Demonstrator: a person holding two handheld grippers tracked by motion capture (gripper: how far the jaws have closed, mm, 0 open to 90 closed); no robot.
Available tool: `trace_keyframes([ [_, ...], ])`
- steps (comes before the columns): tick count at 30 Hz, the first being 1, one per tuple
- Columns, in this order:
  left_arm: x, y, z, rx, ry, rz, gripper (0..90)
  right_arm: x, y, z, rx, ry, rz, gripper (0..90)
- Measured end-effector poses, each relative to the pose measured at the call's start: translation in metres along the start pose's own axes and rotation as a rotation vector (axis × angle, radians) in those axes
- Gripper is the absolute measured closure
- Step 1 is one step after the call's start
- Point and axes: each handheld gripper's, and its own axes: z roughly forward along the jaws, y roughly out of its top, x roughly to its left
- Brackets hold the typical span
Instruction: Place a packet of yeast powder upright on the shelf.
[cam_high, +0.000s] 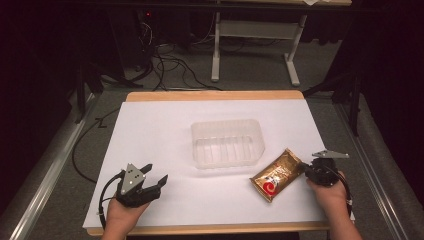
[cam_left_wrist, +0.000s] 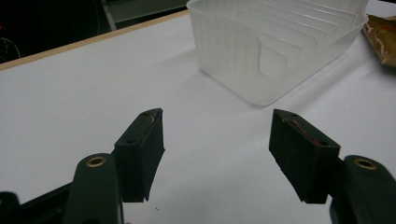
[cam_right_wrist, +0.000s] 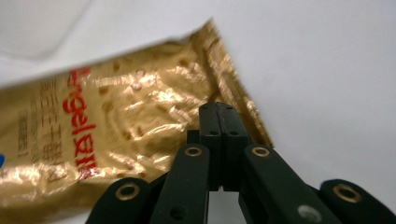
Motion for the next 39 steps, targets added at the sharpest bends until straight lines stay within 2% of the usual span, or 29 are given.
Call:
trace_keyframes([
  [2,0.0,0.0,0.001,0.002,0.001,0.003,36.0,-0.001,0.006,0.002,-0.04,-0.025,0.01,90.0],
  [3,-0.001,0.0,0.002,0.005,0.001,0.005,36.1,-0.005,0.012,0.008,-0.064,-0.039,0.031,90.0],
  [5,-0.001,0.0,0.002,0.008,0.001,0.007,36.1,-0.006,0.014,0.01,-0.067,-0.048,0.04,90.0],
  [8,0.0,-0.001,0.001,0.008,0.004,0.005,36.1,-0.012,0.018,0.02,-0.062,-0.086,0.053,90.0],
  [12,0.001,-0.002,0.0,0.009,0.009,0.001,36.0,-0.019,0.017,0.024,-0.043,-0.083,0.066,90.0],
  [17,0.0,-0.001,0.0,0.009,0.011,0.006,36.1,-0.019,0.012,0.023,-0.017,-0.035,0.062,90.0],
  [20,0.0,-0.001,0.0,0.007,0.012,0.004,36.0,-0.018,0.009,0.021,-0.009,-0.022,0.059,90.0],
  [29,0.002,0.0,-0.003,-0.004,0.009,-0.001,36.1,-0.008,-0.003,0.009,0.028,0.041,0.035,90.0],
  [39,0.003,0.0,-0.003,-0.01,0.006,-0.007,36.0,0.009,-0.009,-0.005,0.035,0.064,-0.009,90.0],
])
